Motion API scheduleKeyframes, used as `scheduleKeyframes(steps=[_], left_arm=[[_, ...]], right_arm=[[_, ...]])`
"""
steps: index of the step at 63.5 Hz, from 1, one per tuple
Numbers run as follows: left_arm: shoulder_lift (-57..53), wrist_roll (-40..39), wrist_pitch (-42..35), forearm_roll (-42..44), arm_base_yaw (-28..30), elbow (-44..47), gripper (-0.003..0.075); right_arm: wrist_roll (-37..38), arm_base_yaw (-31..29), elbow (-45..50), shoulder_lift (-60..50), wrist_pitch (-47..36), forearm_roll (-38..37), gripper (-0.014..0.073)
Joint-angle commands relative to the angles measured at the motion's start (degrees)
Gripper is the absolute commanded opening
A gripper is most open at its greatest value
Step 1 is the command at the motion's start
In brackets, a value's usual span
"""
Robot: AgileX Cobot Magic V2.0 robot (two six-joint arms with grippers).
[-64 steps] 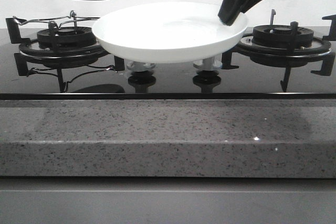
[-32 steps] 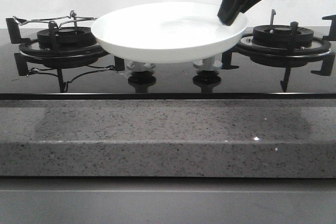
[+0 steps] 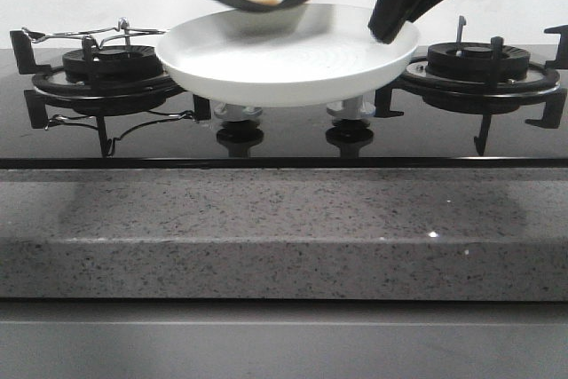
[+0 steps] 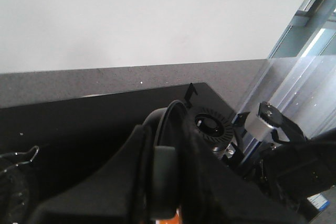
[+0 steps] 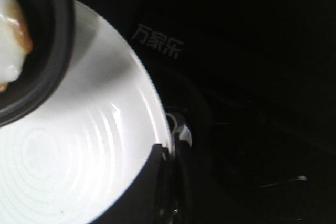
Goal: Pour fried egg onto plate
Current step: 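Tilt the pan with the left gripper to slide the egg onto the plate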
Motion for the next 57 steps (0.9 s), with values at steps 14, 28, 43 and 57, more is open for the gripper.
scheduleKeyframes(steps=[14,28,43,57], left_arm=[[-5.64,-0.4,-12.6,17.75,-13.0,-3.05,-0.002],[-5.89,-2.73,-13.13,30.14,-18.48,-4.53,-0.002],[-5.89,-2.73,-13.41,33.36,-19.21,-4.53,-0.002],[-5.89,-2.73,-13.41,32.85,-19.21,-4.53,-0.002]], right_arm=[[-0.47,-0.14,-1.44,-3.03,-1.53,1.78,-0.0116],[-0.47,-0.14,-1.44,-3.03,-1.53,1.78,-0.0116],[-0.47,-0.14,-1.44,-3.03,-1.53,1.78,-0.0116],[-0.47,-0.14,-1.44,-3.03,-1.53,1.78,-0.0116]])
